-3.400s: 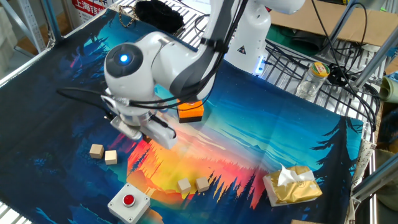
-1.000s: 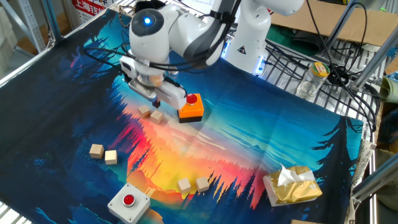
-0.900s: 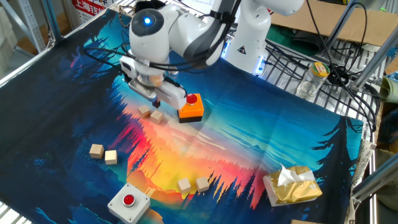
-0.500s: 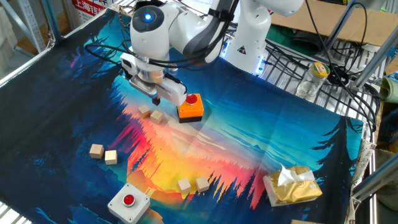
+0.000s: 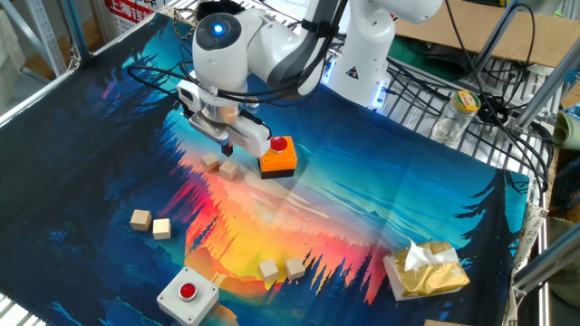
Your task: Stack the blocks into a pyramid shape
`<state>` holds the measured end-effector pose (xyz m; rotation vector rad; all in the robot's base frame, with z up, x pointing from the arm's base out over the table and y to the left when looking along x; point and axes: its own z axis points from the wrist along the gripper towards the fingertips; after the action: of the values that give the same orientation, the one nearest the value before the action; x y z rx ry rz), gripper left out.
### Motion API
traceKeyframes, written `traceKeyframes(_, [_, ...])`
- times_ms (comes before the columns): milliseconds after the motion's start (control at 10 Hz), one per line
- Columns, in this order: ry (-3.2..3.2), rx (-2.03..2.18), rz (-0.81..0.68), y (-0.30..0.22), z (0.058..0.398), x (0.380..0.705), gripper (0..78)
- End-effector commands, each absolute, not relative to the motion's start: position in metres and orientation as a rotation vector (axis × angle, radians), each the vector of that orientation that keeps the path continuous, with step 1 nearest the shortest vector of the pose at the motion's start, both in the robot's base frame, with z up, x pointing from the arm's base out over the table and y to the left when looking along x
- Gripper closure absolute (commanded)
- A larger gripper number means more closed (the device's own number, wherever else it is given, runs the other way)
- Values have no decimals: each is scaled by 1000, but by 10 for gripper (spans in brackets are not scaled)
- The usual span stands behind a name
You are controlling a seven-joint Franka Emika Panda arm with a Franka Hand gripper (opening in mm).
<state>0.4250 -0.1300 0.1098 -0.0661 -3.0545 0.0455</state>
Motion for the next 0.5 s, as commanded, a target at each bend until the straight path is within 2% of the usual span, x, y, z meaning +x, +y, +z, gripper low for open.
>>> traceKeyframes(100, [-3058,-99,41,-127,105,423,776])
traceKeyframes(500, [-3058,-132,41,-118,100,427,776])
